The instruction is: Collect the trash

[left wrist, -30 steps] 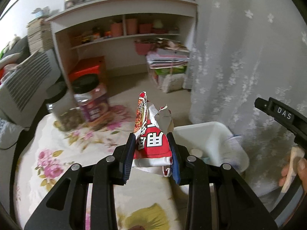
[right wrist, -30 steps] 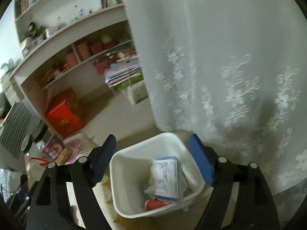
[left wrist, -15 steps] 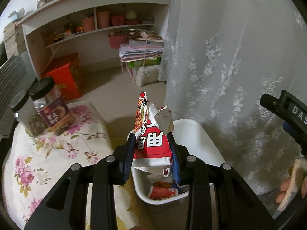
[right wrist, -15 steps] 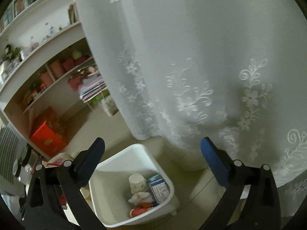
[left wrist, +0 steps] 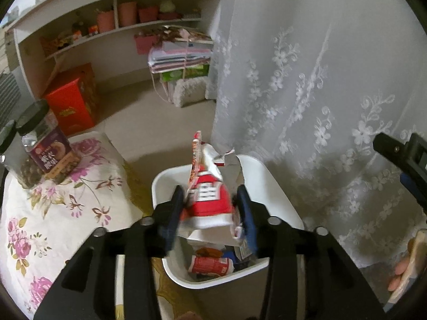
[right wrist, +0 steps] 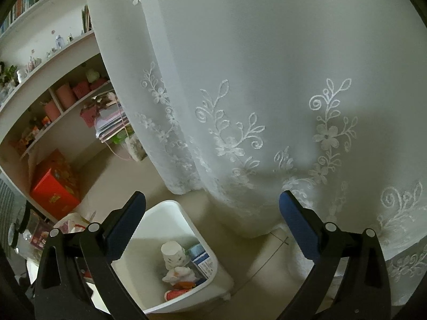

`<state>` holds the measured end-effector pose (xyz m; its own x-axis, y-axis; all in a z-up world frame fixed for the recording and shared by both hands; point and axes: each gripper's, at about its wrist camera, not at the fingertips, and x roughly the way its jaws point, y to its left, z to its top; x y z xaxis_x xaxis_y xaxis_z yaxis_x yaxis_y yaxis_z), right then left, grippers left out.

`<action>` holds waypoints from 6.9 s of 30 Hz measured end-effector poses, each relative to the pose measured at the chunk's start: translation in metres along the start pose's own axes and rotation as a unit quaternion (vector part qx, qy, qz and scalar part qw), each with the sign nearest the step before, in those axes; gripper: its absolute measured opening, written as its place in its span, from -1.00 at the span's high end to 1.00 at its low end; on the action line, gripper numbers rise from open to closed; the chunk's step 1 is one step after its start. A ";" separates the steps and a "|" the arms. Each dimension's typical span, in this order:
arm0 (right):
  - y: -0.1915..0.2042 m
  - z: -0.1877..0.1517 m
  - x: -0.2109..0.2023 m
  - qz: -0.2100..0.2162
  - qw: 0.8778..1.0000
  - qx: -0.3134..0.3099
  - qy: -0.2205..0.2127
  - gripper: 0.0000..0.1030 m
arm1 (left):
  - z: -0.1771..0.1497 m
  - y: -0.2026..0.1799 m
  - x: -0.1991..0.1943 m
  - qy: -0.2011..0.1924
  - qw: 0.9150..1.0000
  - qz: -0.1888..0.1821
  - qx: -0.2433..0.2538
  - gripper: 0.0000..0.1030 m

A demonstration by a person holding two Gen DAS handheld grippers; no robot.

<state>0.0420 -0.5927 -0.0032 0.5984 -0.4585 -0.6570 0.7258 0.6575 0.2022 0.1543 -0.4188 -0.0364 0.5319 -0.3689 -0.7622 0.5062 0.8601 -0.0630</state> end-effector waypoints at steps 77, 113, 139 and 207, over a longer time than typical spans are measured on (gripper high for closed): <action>0.121 -0.058 -0.019 0.078 0.986 -0.141 0.052 -0.86 | -0.026 0.111 -0.072 -0.052 0.993 0.075 -0.070 0.62; 0.052 -0.051 -0.112 0.021 0.987 -0.058 -0.147 -0.86 | -0.032 0.054 -0.131 -0.156 0.983 0.100 -0.014 -0.66; 0.197 -0.212 -0.194 0.146 0.958 -0.206 -0.134 -0.86 | -0.182 0.254 -0.222 -0.145 0.956 0.215 -0.139 -0.87; 0.223 -0.238 -0.178 0.160 0.950 -0.248 -0.106 -0.86 | -0.177 0.265 -0.212 -0.137 0.955 0.224 -0.138 -0.87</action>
<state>0.0160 -0.2221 -0.0142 0.8544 -0.2635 -0.4479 0.2782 0.9599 -0.0341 0.0560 -0.0501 -0.0052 0.8298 0.0122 -0.5579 0.0076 0.9994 0.0332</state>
